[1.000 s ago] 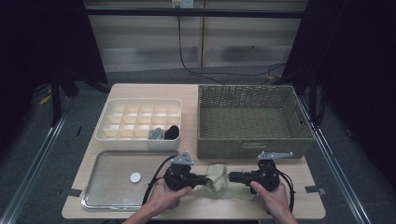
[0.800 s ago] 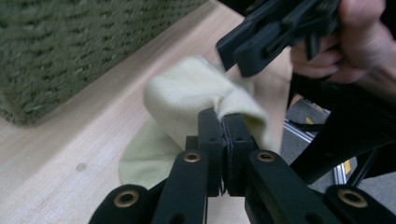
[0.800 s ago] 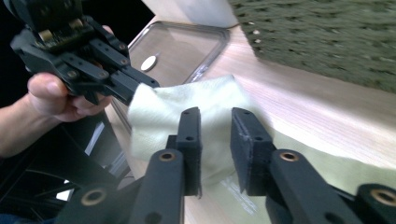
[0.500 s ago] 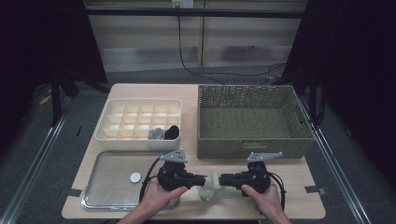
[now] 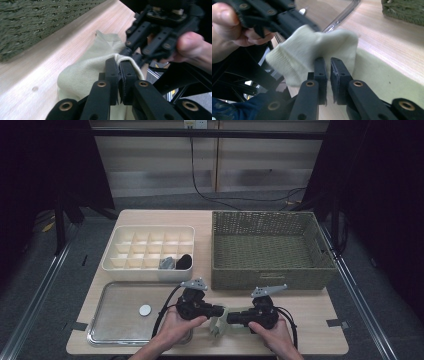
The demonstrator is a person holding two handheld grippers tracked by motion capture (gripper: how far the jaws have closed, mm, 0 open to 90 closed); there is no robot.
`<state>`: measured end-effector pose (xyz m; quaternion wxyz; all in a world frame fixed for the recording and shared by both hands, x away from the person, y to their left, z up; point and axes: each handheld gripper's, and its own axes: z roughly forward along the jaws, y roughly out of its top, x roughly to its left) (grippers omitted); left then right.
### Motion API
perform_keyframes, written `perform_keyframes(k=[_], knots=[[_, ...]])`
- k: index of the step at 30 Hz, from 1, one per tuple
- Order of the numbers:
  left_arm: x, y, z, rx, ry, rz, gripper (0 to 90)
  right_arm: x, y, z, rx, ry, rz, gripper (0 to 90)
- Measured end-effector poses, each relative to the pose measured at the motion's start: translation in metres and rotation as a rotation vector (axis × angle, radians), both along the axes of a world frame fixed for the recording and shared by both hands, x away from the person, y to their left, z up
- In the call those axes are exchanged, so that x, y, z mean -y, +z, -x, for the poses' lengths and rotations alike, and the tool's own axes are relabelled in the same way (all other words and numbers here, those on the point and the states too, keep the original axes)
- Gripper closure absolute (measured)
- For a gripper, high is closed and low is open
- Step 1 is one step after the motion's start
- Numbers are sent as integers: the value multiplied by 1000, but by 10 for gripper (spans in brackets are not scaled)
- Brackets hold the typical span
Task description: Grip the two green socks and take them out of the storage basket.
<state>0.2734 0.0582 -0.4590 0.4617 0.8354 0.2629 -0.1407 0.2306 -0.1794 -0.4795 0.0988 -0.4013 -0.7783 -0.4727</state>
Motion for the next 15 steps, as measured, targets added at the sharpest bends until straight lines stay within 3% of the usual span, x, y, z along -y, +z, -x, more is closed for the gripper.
perform_keyframes(k=[6, 10, 12, 15], knots=[[16, -14, -9, -47, 15, -9, 852, 13, 3, 8, 14, -26, -12, 780], [29, -19, -10, -48, 14, -18, 807, 23, 6, 17, 24, -34, -13, 758], [33, -20, -10, -22, 20, -48, 787, 29, 8, 20, 24, -56, -4, 743], [34, -23, -12, -28, 34, -40, 765, 42, 8, 23, 27, -88, 4, 718]])
